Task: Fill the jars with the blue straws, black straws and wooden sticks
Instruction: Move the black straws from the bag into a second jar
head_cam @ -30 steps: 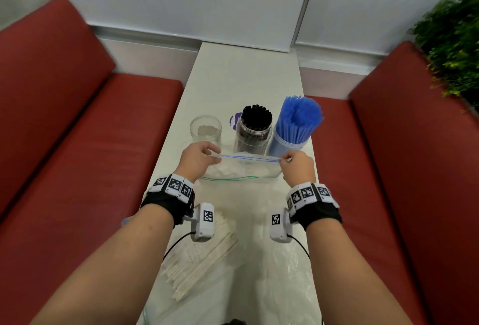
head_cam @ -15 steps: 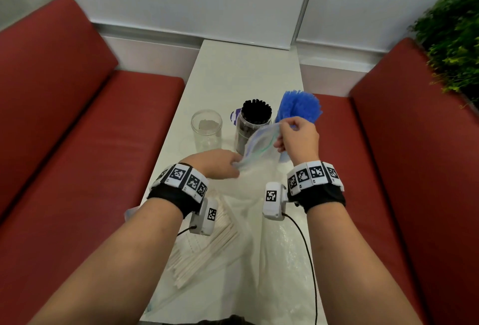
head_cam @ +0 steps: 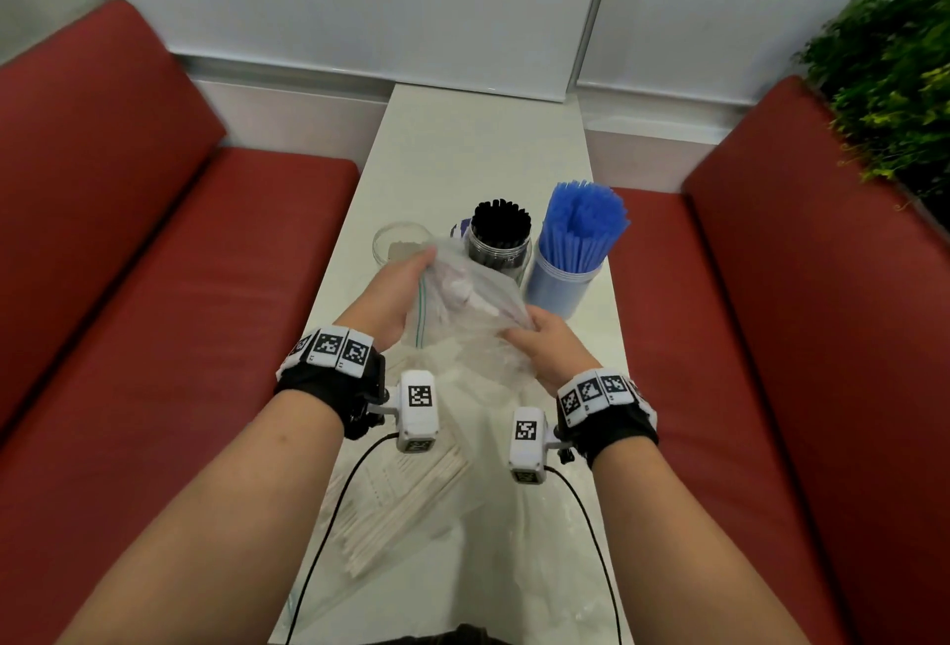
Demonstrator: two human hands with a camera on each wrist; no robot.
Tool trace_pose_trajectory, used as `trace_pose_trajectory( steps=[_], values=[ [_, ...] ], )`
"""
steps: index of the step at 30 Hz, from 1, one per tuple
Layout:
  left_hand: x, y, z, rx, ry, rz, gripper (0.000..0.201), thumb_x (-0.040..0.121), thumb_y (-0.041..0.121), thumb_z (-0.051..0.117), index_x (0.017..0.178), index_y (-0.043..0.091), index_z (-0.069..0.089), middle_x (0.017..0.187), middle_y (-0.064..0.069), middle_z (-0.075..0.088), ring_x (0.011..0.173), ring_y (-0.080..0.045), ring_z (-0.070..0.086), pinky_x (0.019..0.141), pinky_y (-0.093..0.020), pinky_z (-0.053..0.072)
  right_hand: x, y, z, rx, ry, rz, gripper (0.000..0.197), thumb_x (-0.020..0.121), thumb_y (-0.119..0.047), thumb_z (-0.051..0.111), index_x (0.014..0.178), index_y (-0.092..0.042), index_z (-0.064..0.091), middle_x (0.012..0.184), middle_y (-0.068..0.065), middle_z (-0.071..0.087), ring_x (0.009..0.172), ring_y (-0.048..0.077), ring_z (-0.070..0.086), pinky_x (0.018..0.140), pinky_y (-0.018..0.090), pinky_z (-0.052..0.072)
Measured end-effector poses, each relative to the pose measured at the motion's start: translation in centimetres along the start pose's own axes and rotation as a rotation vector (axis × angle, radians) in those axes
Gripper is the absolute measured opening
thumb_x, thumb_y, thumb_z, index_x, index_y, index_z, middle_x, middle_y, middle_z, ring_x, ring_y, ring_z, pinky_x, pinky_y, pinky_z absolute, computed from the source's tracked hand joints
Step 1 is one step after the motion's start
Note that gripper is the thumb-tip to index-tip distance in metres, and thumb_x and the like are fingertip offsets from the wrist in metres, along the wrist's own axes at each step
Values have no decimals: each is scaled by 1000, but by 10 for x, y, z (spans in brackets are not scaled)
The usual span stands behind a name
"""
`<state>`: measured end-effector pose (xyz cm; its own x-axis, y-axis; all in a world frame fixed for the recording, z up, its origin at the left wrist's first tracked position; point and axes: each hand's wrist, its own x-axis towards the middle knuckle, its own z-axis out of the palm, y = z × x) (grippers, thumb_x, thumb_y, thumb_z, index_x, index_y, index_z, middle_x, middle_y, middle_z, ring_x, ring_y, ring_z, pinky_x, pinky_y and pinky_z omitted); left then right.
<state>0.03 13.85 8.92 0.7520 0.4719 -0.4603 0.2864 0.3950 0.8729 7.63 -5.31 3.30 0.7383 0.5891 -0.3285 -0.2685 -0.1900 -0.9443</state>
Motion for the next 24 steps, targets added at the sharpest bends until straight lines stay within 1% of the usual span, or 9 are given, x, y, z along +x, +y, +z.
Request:
trace_pose_trajectory(
  steps=[3,8,12,14,16,18,20,22,24],
  values=[
    [4,-14,-5,80,24,-137,43,101,42,47,124,9,61,115,-12,69,107,-31,66,97,-49,50,-1,-10,-1,170,-45,-35,35,92,13,55,112,-12,70,98,8,77,87,22,73,74,29,60],
    [-6,-23,1,-66,-388,-412,51,98,51,47,126,12,62,120,-19,66,104,-36,66,79,-49,58,-5,-17,7,332,-120,-63,39,94,8,57,127,-11,64,123,18,68,108,27,68,93,38,58],
    [-1,-24,6,-50,-224,-291,38,104,23,45,133,-1,53,127,-19,62,100,-28,67,85,-41,57,-11,-6,-12,297,-108,14,39,91,9,60,126,-8,61,120,17,69,105,27,71,86,38,60],
    [3,-28,7,103,-141,-195,35,104,21,46,130,-2,54,125,-20,64,107,-33,65,93,-46,54,-16,-1,-30,285,-159,76,38,84,0,70,121,-9,62,117,16,70,100,27,72,80,36,60],
    [4,-31,12,201,-112,-98,33,103,23,48,126,1,58,120,-19,66,110,-33,64,98,-46,51,-22,7,-49,134,-266,187,44,88,-18,71,129,-7,59,125,20,67,109,31,69,89,40,59],
    [-1,-31,19,268,-179,-6,32,101,27,52,124,6,61,115,-14,69,104,-26,68,92,-41,55,-28,13,-64,-190,-261,325,46,100,-43,56,133,-11,58,131,16,65,117,31,63,104,46,51],
    [-7,-29,30,305,-316,27,31,99,31,56,120,10,64,109,-11,72,94,-21,71,79,-34,59,-30,17,-71,-211,-148,351,61,96,-61,46,134,-15,54,136,11,60,120,27,58,113,51,41],
    [-12,-25,38,338,-475,-9,32,96,34,60,119,11,66,108,-12,72,91,-22,71,73,-32,59,-31,15,-73,25,-121,224,82,77,-74,62,141,-26,46,141,1,57,127,21,56,113,49,40],
    [-15,-21,41,333,-629,-74,36,95,33,61,121,8,65,111,-14,71,93,-24,69,73,-32,58,-35,11,-70,110,-236,162,82,72,-61,77,141,-26,49,136,0,64,123,20,63,102,43,51]
  ],
)
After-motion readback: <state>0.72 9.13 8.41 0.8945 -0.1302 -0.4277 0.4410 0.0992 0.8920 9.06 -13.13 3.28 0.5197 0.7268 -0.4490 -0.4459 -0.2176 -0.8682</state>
